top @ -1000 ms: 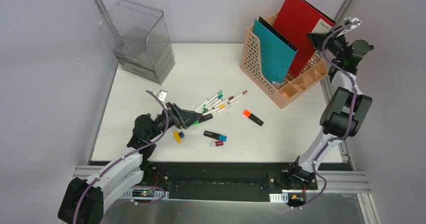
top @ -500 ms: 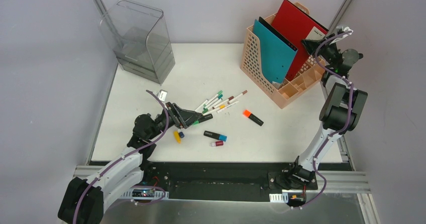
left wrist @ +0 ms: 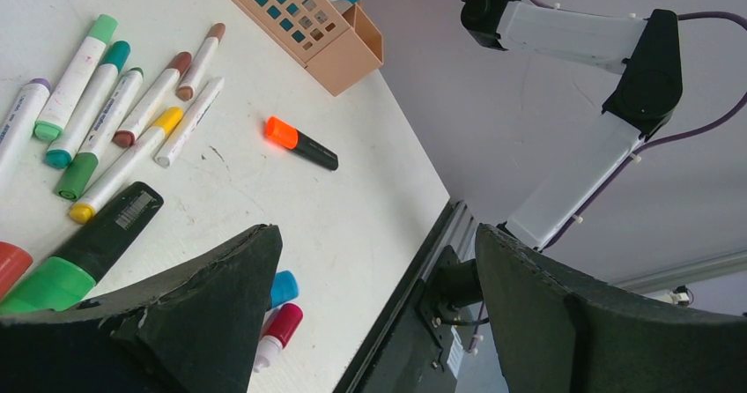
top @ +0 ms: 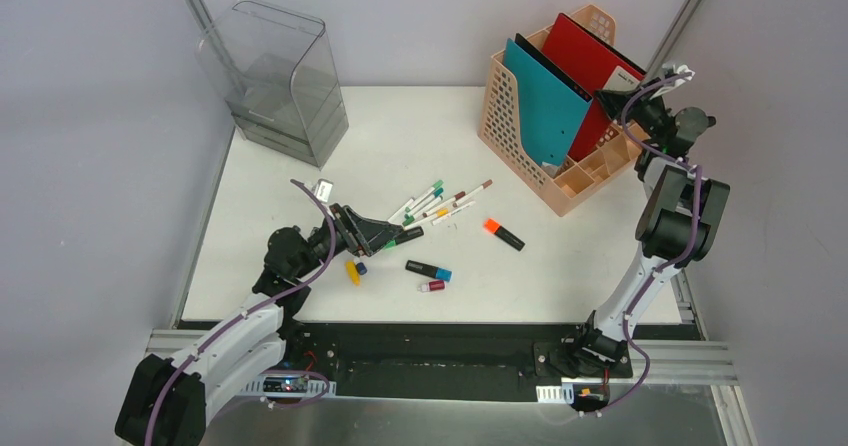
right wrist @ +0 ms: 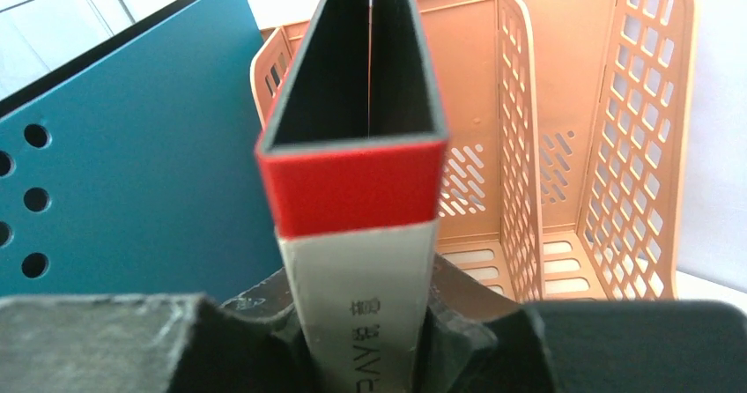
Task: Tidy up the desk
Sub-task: Place the folder in the storage box.
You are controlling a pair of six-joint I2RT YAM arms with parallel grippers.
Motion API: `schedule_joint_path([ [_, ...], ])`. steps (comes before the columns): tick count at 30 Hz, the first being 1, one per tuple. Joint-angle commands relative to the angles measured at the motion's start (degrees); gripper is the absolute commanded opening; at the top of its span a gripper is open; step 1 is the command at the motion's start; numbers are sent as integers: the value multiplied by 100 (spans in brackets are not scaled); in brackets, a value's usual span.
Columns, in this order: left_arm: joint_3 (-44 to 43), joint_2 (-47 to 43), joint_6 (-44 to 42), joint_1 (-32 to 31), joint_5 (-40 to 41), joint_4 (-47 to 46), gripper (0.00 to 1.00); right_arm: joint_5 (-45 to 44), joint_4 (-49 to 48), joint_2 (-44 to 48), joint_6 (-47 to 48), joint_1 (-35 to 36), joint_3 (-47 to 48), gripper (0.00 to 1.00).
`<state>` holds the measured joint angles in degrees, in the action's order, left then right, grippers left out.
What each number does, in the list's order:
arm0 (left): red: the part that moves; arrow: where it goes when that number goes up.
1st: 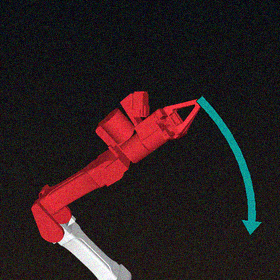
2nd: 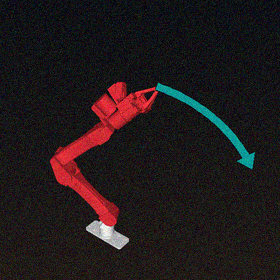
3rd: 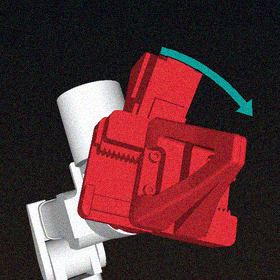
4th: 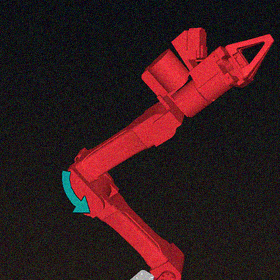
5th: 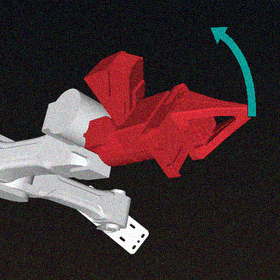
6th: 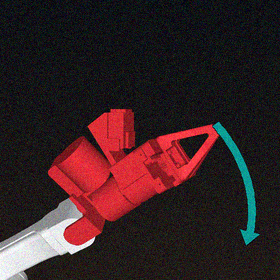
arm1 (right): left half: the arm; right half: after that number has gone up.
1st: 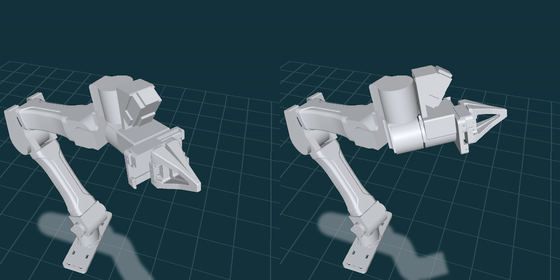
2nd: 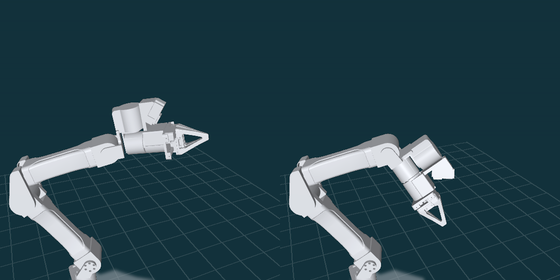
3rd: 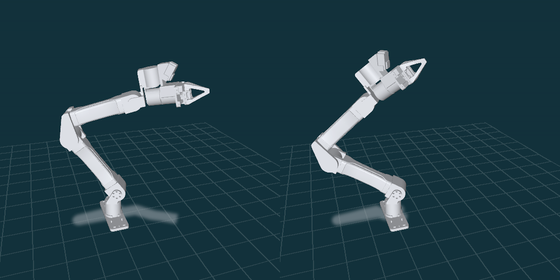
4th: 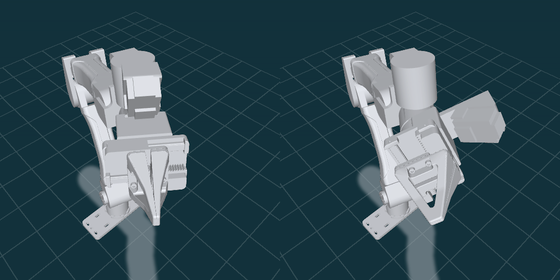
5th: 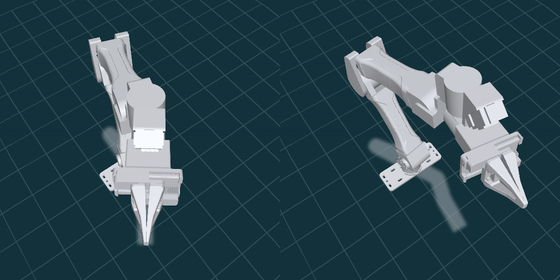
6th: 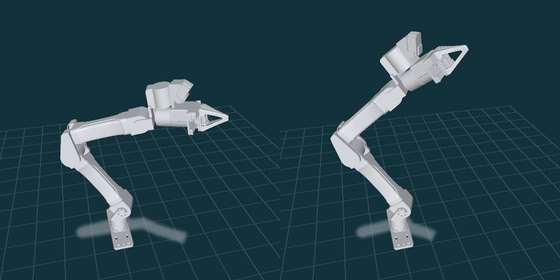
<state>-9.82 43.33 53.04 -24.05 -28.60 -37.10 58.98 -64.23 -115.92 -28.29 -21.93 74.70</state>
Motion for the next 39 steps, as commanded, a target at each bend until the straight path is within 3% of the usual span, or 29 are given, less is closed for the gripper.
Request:
schedule_joint_path([
  [1, -136, -147, -154, -21, 39, -23, 84, -41, -553, 380, 119, -54, -34, 34],
  [5, -134, -184, -171, -22, 40, 18, 84, -39, -402, 537, 237, -91, -139, 47],
  [10, -147, -208, -201, -20, 26, 75, 84, -3, 156, 943, 743, -163, -375, 77],
  [15, -222, -355, -358, -22, 42, 487, 86, 136, 1703, 1603, 1485, -341, -437, 91],
  [17, -289, -442, -437, -23, 102, 778, 89, 143, 2628, 1907, 1555, -408, -433, 92],
  [20, -465, -530, -649, -20, 149, 1295, 92, 83, 4390, 2392, 3107, -432, -445, 96],
  [24, -801, -509, -1044, -21, 152, 2095, 92, -39, 6156, 3028, 4220, -443, -511, 97],
  [30, -1271, -233, -1599, -18, 187, 3180, 91, 18, 8155, 3909, 5080, -452, -817, 99],
  [39, -1928, 375, -2211, -21, 650, 4043, 88, 748, 11372, 4607, 6107, -448, -682, 99],
])
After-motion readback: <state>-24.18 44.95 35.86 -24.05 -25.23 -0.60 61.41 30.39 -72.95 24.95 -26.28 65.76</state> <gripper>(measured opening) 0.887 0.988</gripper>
